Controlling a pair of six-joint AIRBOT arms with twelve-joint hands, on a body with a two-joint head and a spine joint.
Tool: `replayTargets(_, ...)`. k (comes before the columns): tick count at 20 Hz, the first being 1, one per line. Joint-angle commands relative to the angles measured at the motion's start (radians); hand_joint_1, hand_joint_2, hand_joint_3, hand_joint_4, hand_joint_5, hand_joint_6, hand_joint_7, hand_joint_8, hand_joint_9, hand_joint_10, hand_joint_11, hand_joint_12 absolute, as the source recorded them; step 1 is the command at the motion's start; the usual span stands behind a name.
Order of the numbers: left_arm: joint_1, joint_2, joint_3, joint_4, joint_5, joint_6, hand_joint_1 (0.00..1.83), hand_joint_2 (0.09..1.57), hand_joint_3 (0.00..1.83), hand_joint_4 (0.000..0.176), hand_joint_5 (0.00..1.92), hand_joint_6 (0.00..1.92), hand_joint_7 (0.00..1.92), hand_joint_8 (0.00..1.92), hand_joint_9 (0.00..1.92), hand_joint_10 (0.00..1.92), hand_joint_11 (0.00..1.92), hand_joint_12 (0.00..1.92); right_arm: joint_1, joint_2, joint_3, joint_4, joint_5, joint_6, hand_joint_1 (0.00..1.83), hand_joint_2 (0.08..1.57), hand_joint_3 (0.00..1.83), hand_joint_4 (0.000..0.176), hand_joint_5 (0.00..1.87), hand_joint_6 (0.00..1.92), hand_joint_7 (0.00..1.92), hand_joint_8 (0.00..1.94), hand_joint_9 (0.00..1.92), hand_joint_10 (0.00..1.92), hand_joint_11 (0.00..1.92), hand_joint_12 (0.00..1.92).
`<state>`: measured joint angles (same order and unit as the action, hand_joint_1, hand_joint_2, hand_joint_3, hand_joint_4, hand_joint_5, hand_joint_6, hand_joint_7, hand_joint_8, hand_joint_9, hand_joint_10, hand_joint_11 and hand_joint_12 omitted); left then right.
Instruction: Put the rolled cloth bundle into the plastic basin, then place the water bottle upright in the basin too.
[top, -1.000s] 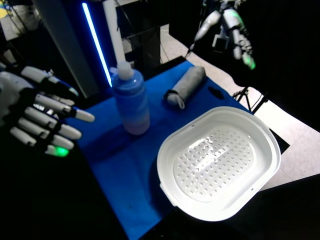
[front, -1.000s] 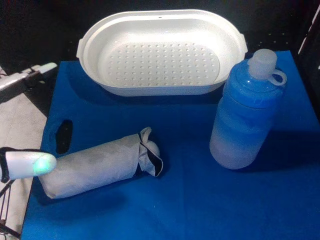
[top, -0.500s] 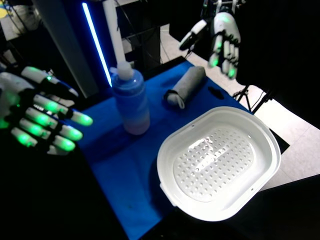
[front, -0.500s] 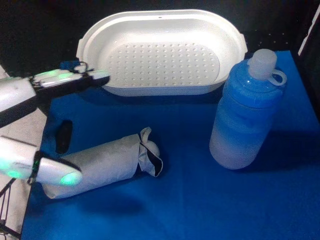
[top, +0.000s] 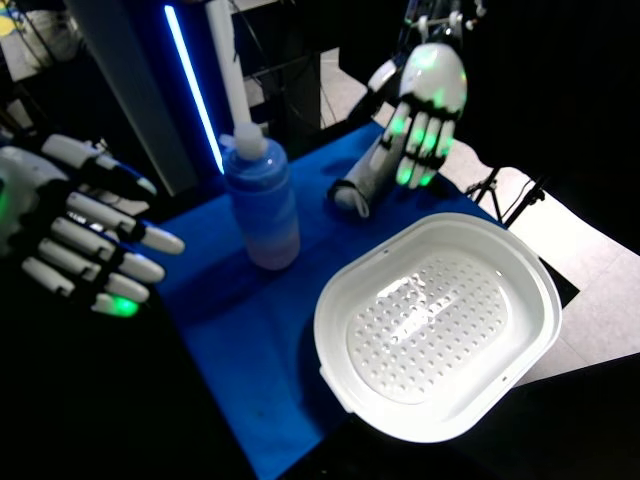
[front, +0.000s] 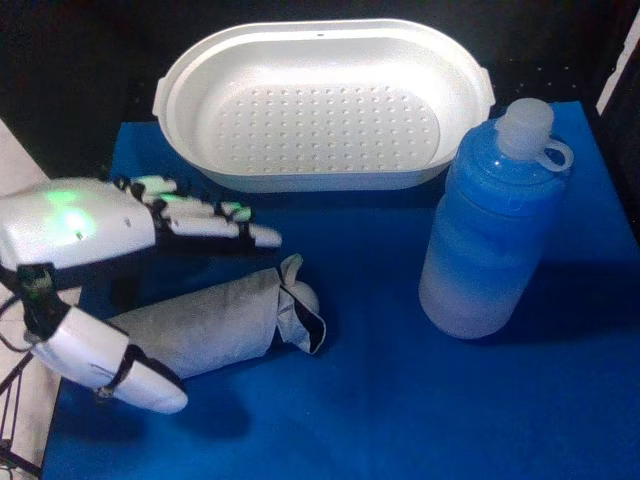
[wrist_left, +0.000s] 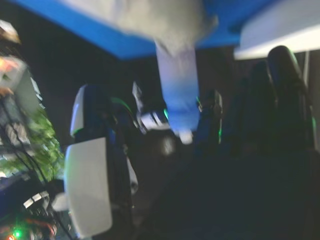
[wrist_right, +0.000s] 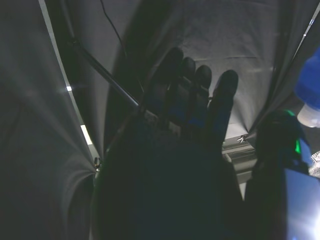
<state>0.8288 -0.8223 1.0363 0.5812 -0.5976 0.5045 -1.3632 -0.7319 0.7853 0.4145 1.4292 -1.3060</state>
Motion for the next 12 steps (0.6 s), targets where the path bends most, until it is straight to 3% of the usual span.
replayTargets(1,-0.014,-0.006,0.001,-0.022,-0.057,-0.003,0.73,0.84,0.00,0.176,0.21,0.00,0.15,0.00,0.28,0.00,0.00,1.04,0.004,0.004,0.004,-0.004,0.122,0.010,0.30,1.47,0.00,0.016,0.44,0.00,0.29,0.00,0.24,0.00,0.00,0.73)
replayTargets(2,-0.015,-0.014,0.004,-0.007,-0.029,-0.003,0.74,0.83,0.00,0.176,0.21,0.00,0.16,0.00,0.30,0.01,0.00,1.06,0.004,0.004,0.004,-0.004,0.122,0.010,0.31,1.47,0.00,0.003,0.44,0.00,0.29,0.00,0.24,0.00,0.00,0.72)
replayTargets(6,-0.016,-0.036,0.007,0.036,0.043,-0.003,0.77,0.84,0.00,0.176,0.18,0.00,0.15,0.00,0.31,0.00,0.00,1.15,0.004,0.003,0.004,-0.004,0.122,0.010,0.30,1.47,0.00,0.017,0.44,0.00,0.28,0.00,0.24,0.00,0.00,0.71)
replayTargets(8,-0.015,-0.044,0.009,0.059,0.071,-0.003,0.78,0.85,0.00,0.176,0.22,0.01,0.17,0.01,0.31,0.00,0.00,1.12,0.004,0.003,0.004,-0.004,0.122,0.010,0.30,1.47,0.00,0.010,0.45,0.00,0.29,0.00,0.25,0.00,0.00,0.71)
replayTargets(9,-0.016,-0.051,0.014,0.069,0.087,-0.003,0.81,0.87,0.00,0.160,0.30,0.01,0.26,0.01,0.36,0.01,0.00,1.18,0.004,0.003,0.004,-0.004,0.122,0.010,0.31,1.47,0.00,0.005,0.45,0.00,0.29,0.00,0.24,0.00,0.00,0.69)
replayTargets(10,-0.016,-0.063,0.022,0.076,0.106,-0.002,0.83,0.91,0.00,0.105,0.41,0.01,0.41,0.01,0.43,0.01,0.00,1.22,0.004,0.003,0.004,-0.004,0.122,0.010,0.31,1.47,0.00,0.002,0.45,0.00,0.29,0.00,0.24,0.00,0.00,0.69)
replayTargets(11,-0.016,-0.068,0.026,0.078,0.114,-0.002,0.88,1.01,0.00,0.008,0.71,0.02,0.71,0.07,0.63,0.06,0.08,1.22,0.004,0.002,0.004,-0.004,0.122,0.010,0.31,1.47,0.00,0.007,0.45,0.00,0.29,0.00,0.24,0.00,0.00,0.69)
replayTargets(12,-0.016,-0.075,0.031,0.079,0.123,-0.002,0.93,1.05,0.00,0.000,0.83,0.01,0.77,0.19,0.70,0.17,0.12,1.25,0.004,0.002,0.004,-0.004,0.122,0.010,0.31,1.47,0.00,0.004,0.45,0.00,0.29,0.00,0.24,0.00,0.00,0.69)
